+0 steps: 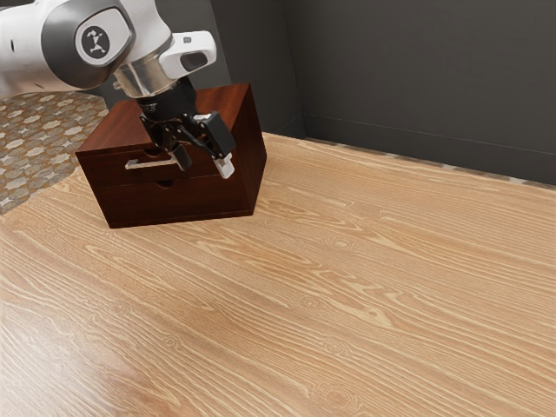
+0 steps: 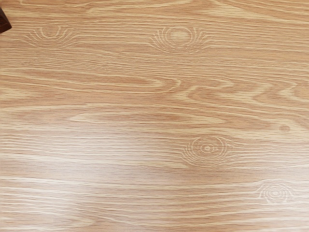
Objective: Pull the drawer handle with one arm to open the drawer
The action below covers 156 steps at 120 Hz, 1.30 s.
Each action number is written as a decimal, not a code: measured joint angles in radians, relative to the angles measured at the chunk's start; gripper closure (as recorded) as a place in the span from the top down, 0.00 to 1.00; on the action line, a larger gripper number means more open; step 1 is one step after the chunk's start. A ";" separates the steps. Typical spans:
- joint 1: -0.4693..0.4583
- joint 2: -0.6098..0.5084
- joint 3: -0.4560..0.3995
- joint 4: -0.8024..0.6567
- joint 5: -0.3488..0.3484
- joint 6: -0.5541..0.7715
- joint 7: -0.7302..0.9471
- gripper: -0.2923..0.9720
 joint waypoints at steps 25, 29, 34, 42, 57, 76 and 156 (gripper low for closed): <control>-0.032 -0.032 0.052 0.038 0.026 -0.017 0.025 0.77; -0.048 -0.073 0.086 0.061 0.036 -0.028 0.054 0.77; -0.070 -0.111 0.131 0.076 0.046 -0.039 0.099 0.77; -0.068 -0.147 0.192 0.107 0.060 -0.057 0.181 0.77; 0.028 -0.184 0.234 0.089 0.063 -0.049 0.384 0.77; 0.023 -0.173 0.309 -0.044 -0.021 0.034 0.726 0.77; -0.001 -0.163 0.295 -0.419 0.078 0.595 1.356 0.73</control>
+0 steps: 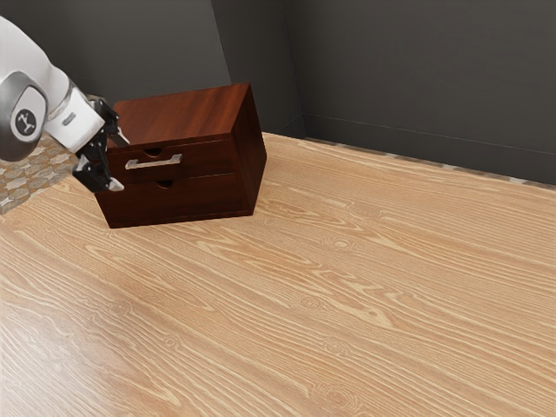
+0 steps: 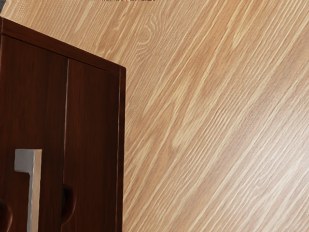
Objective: Pull the drawer handle with one arm to open the drawer
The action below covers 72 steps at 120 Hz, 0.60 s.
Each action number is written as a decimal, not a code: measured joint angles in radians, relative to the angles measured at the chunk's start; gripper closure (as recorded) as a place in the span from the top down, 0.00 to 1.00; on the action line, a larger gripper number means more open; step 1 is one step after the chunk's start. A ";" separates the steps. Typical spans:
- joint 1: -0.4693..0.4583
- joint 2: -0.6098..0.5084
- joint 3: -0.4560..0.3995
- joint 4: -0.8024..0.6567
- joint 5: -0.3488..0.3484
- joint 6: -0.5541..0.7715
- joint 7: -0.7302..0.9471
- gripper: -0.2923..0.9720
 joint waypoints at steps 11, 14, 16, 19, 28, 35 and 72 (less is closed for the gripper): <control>-0.001 0.011 -0.002 -0.008 -0.006 0.025 0.031 0.66; -0.001 0.016 -0.002 -0.008 -0.008 0.030 0.038 0.65; -0.001 0.019 -0.002 -0.009 -0.009 0.033 0.043 0.64; -0.001 0.021 -0.002 -0.009 -0.010 0.037 0.050 0.63; 0.002 0.036 -0.001 -0.009 -0.016 0.048 0.069 0.60; 0.007 0.060 -0.001 -0.007 -0.025 0.056 0.083 0.58; 0.019 0.133 0.001 0.029 -0.044 0.103 0.127 0.53</control>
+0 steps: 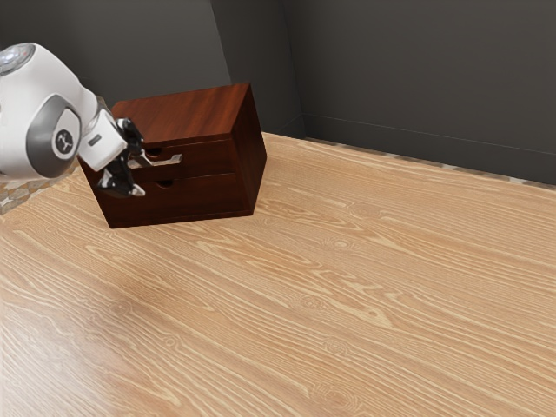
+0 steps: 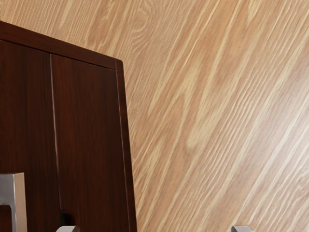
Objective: Pull the drawer handle with one arm to open the drawer
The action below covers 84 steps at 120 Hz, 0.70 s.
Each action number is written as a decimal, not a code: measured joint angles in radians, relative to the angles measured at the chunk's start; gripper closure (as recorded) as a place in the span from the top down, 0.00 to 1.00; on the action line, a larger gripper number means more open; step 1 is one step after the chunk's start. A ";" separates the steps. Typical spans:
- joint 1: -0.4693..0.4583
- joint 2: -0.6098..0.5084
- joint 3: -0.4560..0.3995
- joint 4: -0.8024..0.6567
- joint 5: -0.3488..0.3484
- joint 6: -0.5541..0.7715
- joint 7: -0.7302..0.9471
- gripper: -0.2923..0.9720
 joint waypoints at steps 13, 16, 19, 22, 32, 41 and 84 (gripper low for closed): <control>-0.002 0.028 0.000 0.025 -0.004 0.019 0.008 0.52; -0.002 0.039 0.000 0.034 -0.006 0.023 0.009 0.52; -0.003 0.047 0.000 0.040 -0.009 0.027 0.010 0.52; -0.004 0.054 0.000 0.044 -0.012 0.030 0.012 0.52; -0.006 0.068 0.005 0.055 -0.018 0.040 0.014 0.51; 0.004 0.080 0.008 0.059 -0.022 0.046 0.017 0.51; 0.039 0.170 0.004 0.152 -0.040 0.057 0.024 0.49</control>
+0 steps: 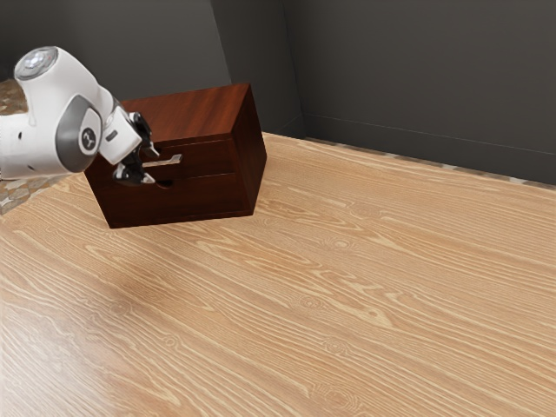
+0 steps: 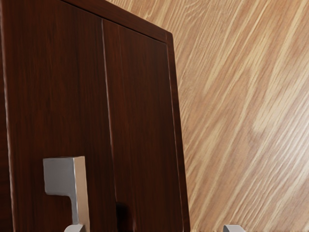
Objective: Pull the drawer handle with one arm to open the drawer
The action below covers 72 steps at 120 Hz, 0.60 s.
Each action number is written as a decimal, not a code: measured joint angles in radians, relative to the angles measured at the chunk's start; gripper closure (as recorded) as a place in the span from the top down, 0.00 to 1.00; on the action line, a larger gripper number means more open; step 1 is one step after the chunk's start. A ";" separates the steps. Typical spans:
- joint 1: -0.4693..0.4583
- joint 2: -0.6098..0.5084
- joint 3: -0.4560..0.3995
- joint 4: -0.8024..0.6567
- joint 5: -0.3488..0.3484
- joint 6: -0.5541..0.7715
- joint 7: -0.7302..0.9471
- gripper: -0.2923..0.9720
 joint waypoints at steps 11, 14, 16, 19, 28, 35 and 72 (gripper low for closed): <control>0.022 0.028 -0.004 0.021 -0.008 0.001 0.001 0.49; 0.024 0.033 -0.004 0.026 -0.009 0.001 0.002 0.49; 0.025 0.037 -0.004 0.029 -0.010 0.001 0.002 0.49; 0.026 0.044 -0.005 0.038 -0.011 0.001 0.002 0.49; 0.031 0.060 -0.009 0.062 -0.013 0.003 0.003 0.49; 0.057 0.071 -0.039 0.080 -0.014 0.009 0.003 0.49; 0.106 0.115 -0.081 0.120 -0.015 0.044 -0.007 0.46</control>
